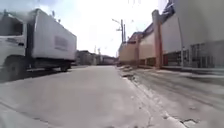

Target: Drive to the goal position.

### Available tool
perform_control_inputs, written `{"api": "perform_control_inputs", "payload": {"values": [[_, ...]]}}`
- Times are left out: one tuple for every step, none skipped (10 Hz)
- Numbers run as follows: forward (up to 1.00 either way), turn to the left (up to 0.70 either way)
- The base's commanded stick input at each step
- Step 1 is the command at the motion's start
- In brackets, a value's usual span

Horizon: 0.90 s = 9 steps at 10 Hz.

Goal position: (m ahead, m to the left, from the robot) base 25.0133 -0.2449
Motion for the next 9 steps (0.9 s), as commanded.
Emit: {"api": "perform_control_inputs", "payload": {"values": [[1.0, 0.0], [1.0, 0.0], [1.0, 0.0], [1.0, 0.0], [1.0, 0.0], [1.0, 0.0], [1.0, 0.01], [1.0, 0.02], [1.0, 0.03]]}}
